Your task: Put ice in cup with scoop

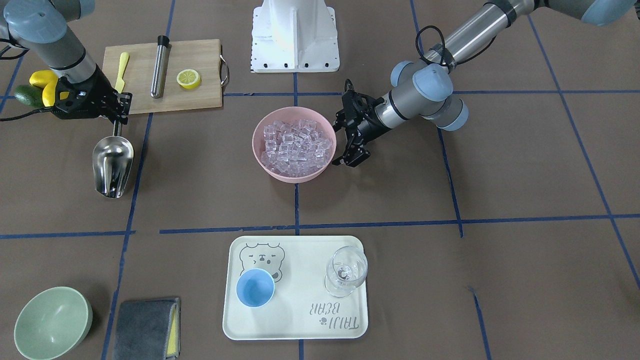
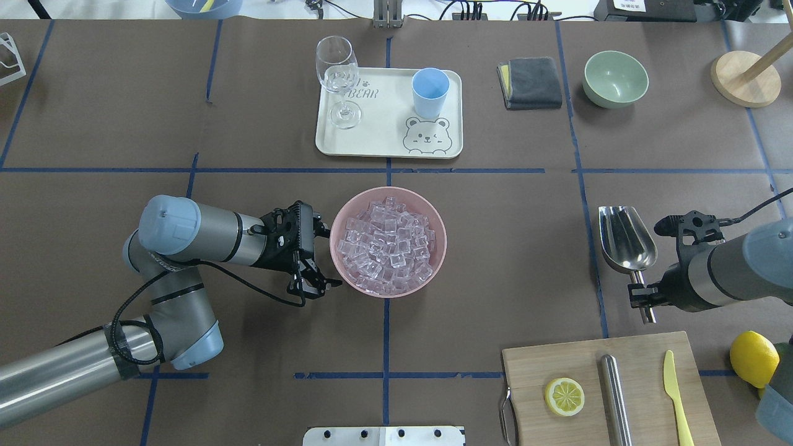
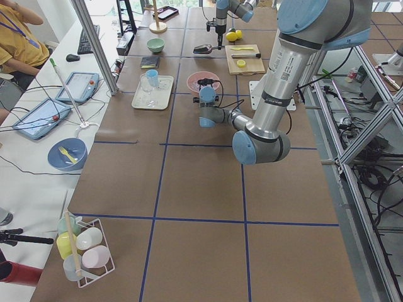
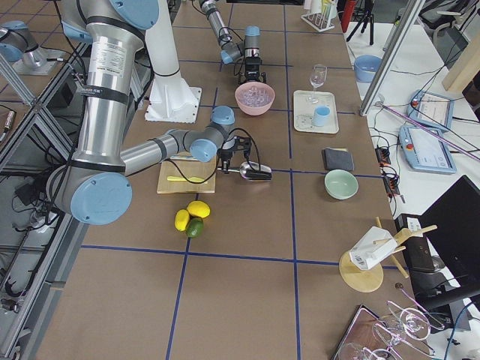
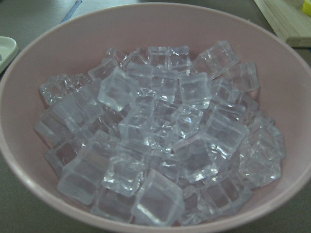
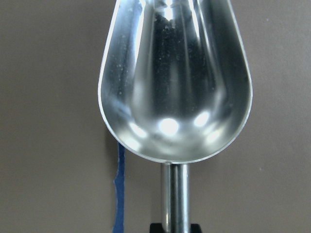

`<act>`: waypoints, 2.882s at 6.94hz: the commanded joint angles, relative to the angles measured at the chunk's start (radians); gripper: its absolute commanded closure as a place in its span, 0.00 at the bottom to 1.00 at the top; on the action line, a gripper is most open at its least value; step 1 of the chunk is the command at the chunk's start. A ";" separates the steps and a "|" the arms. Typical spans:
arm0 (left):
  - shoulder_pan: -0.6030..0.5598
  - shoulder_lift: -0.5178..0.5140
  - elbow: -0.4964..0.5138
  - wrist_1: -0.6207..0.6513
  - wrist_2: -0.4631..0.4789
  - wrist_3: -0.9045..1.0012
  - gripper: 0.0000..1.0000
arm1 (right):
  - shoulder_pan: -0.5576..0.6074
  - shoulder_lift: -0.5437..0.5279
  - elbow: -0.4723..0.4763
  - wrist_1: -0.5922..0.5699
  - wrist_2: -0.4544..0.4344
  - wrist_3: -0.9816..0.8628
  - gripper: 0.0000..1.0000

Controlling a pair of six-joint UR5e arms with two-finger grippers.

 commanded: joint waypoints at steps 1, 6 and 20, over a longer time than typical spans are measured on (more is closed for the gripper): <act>-0.002 0.003 0.000 -0.010 0.000 0.000 0.00 | -0.009 0.005 0.027 0.000 -0.021 -0.152 1.00; -0.002 0.005 0.000 -0.010 0.000 0.002 0.00 | 0.035 0.000 0.151 -0.143 -0.032 -0.650 1.00; -0.005 0.006 0.000 -0.012 0.002 -0.012 0.00 | -0.130 1.161 -0.184 -1.571 -0.175 -1.092 1.00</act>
